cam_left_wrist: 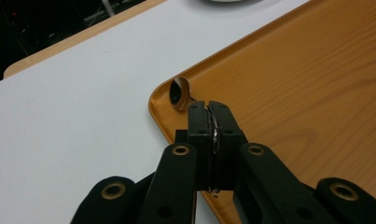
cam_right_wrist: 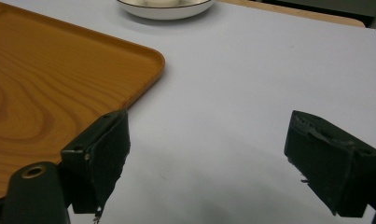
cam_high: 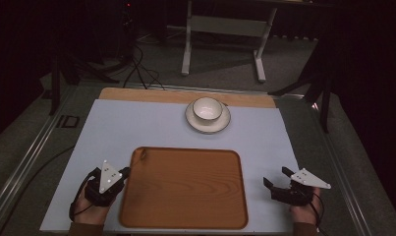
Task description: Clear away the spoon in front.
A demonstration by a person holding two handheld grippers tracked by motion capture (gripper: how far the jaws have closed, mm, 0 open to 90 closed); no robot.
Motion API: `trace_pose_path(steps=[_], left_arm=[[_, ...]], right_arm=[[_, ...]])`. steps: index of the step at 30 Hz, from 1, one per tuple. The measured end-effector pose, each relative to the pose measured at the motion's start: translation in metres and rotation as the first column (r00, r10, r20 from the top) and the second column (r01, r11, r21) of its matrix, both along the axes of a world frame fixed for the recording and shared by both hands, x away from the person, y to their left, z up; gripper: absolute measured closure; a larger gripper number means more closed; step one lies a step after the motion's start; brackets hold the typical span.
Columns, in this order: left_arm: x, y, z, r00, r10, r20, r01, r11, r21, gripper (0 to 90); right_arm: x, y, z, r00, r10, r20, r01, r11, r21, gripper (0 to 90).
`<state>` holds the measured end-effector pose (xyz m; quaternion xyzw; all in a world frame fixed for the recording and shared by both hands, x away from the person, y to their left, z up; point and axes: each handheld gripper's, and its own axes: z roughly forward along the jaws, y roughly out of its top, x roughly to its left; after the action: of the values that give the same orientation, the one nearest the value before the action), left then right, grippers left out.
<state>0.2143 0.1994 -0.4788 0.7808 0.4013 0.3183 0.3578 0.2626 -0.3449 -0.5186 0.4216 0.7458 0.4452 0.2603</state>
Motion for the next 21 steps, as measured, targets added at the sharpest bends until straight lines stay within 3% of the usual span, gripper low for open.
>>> trace_pose_path(steps=[9, 16, 21], left_arm=[[-0.0038, -0.0048, -0.0015, 0.9997, -0.02, -0.01, 0.02, 0.9998, 0.001, 79.7], [-0.0049, -0.0056, -0.0038, 0.9968, -0.06, -0.052, 0.057, 0.9964, -0.063, 66.5], [-0.0045, -0.0058, -0.0031, 0.9956, -0.083, -0.043, 0.079, 0.9925, -0.093, 57.0]], right_arm=[[0.0001, 0.0, -0.0001, 1.0, 0.0, -0.001, 0.0, 1.0, -0.001, 14.0], [0.0002, 0.0003, -0.0004, 1.0, 0.0, -0.002, 0.0, 1.0, -0.002, 14.0], [0.0004, 0.0004, -0.0006, 1.0, 0.001, -0.002, -0.001, 1.0, -0.003, 14.0]])
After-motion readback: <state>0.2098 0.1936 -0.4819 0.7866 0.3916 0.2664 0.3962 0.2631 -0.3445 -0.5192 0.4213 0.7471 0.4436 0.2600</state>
